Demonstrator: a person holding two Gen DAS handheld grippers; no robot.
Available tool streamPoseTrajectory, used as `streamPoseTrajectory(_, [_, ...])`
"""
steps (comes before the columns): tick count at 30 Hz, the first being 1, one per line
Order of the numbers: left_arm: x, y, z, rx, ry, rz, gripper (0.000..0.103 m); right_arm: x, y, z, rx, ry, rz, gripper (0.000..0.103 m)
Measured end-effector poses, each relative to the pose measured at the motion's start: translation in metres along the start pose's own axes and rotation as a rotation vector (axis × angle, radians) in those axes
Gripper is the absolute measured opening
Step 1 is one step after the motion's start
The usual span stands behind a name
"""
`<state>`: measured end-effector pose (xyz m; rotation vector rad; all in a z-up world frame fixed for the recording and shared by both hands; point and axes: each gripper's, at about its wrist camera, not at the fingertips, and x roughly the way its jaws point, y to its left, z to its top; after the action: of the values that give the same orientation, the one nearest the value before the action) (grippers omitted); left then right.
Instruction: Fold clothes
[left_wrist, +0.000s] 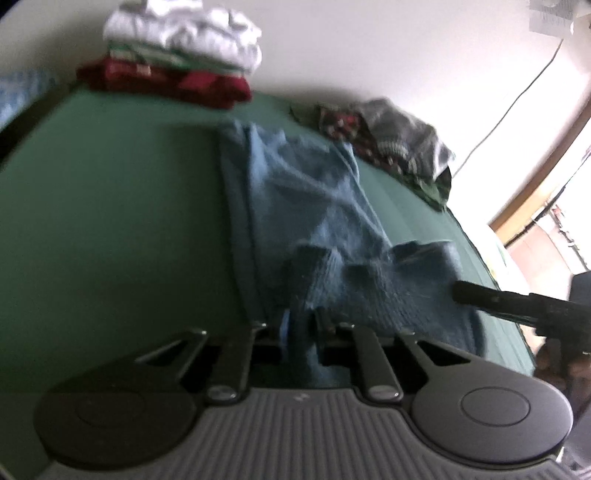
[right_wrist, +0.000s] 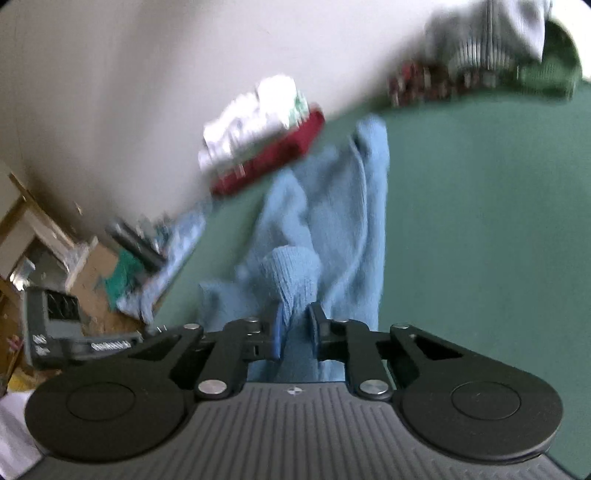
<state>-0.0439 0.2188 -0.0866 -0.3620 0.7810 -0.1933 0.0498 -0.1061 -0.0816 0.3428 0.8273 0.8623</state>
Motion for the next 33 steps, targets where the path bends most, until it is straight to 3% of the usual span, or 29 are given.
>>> streamPoseTrajectory(1, [0.003,-0.002,0.001,0.028,0.012,0.021,0.014,-0.005,0.003,0.001,-0.017,-0.017,-0.012,0.015])
streamPoseTrajectory(5, [0.015,-0.004,-0.003,0.053,0.021,0.041,0.014,0.016,-0.005,-0.013,-0.04,0.053,-0.084,0.02])
streamPoseTrajectory(6, [0.014,-0.006,-0.001,0.075,0.019,0.057,0.02,0.018,-0.008,-0.014,-0.011,0.052,-0.085,0.02])
streamPoseTrajectory(7, [0.012,-0.005,0.0,0.088,0.017,0.071,0.02,0.016,-0.012,-0.012,0.026,0.047,-0.087,0.024])
streamPoseTrajectory(8, [0.009,-0.003,0.001,0.086,0.012,0.085,0.02,0.015,-0.015,-0.011,0.063,0.043,-0.088,0.037])
streamPoseTrajectory(9, [0.005,-0.001,0.004,0.084,0.002,0.118,0.014,0.01,-0.018,-0.008,0.093,0.021,-0.093,0.044])
streamPoseTrajectory(10, [0.0,0.001,0.006,0.084,-0.011,0.159,0.009,0.002,-0.018,-0.006,0.108,-0.013,-0.097,0.043])
streamPoseTrajectory(11, [-0.006,0.003,0.009,0.088,-0.032,0.192,0.008,-0.007,-0.017,-0.004,0.108,-0.05,-0.1,0.035])
streamPoseTrajectory(13, [-0.02,-0.004,0.016,0.109,-0.093,0.169,0.005,-0.019,-0.007,0.005,0.066,-0.103,-0.074,0.024])
streamPoseTrajectory(15, [-0.029,-0.015,0.02,0.138,-0.135,0.107,0.006,-0.019,0.009,0.013,-0.012,-0.111,-0.038,0.021])
streamPoseTrajectory(17, [-0.027,-0.034,0.021,0.18,-0.138,0.003,0.008,-0.003,0.024,0.018,-0.1,-0.054,-0.005,0.021])
streamPoseTrajectory(18, [-0.021,-0.043,0.019,0.2,-0.127,-0.033,0.015,0.01,0.029,0.019,-0.142,-0.012,-0.001,0.021])
streamPoseTrajectory(20, [0.001,-0.056,0.011,0.234,-0.07,-0.05,0.021,0.035,0.034,0.018,-0.219,0.053,-0.04,0.02])
streamPoseTrajectory(22, [0.028,-0.055,0.002,0.221,-0.003,-0.008,0.023,0.057,0.029,0.017,-0.253,0.088,-0.078,0.015])
streamPoseTrajectory(28, [0.033,-0.031,0.0,0.154,-0.03,-0.06,0.016,0.083,0.007,0.017,-0.165,0.046,-0.042,0.0])
streamPoseTrajectory(33, [0.033,-0.012,0.002,0.089,-0.045,-0.076,0.009,0.077,-0.011,0.02,-0.04,0.026,0.023,0.0])
